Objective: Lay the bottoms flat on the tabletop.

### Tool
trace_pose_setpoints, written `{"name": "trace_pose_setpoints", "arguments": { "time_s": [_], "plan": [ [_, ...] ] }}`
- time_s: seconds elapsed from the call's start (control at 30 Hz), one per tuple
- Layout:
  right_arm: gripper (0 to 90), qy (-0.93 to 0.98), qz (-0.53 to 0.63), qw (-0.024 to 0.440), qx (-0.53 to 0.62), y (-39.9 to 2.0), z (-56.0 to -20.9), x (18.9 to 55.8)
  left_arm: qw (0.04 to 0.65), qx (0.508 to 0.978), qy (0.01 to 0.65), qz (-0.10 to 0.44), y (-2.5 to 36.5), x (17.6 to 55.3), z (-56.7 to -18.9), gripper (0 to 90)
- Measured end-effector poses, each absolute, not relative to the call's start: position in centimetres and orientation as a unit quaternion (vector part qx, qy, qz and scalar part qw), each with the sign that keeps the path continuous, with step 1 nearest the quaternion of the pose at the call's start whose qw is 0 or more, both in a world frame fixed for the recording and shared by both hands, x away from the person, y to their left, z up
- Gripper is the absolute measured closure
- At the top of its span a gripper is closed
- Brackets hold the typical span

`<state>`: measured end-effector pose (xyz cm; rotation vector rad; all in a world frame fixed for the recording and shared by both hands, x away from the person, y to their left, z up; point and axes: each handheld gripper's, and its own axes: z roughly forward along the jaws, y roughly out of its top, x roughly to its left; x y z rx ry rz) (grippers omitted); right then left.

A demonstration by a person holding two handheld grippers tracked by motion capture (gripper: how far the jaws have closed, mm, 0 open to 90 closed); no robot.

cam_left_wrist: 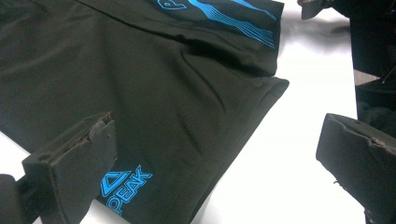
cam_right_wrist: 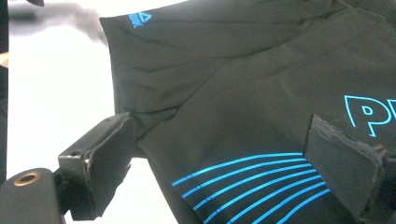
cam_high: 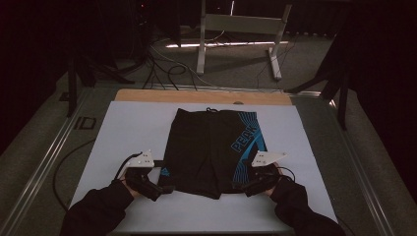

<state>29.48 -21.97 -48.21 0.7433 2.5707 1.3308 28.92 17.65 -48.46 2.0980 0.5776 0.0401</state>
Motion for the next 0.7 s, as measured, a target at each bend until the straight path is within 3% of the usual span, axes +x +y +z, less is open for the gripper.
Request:
{"name": "trace_pose_setpoints", "arguments": {
  "time_s": [0.7],
  "plan": [
    [8.8,0.866,0.426,0.079,0.25,-23.4,-48.7,28.5,0.443,0.861,0.246,0.031,19.4,27.7,-48.5,0.0]
  ]
}}
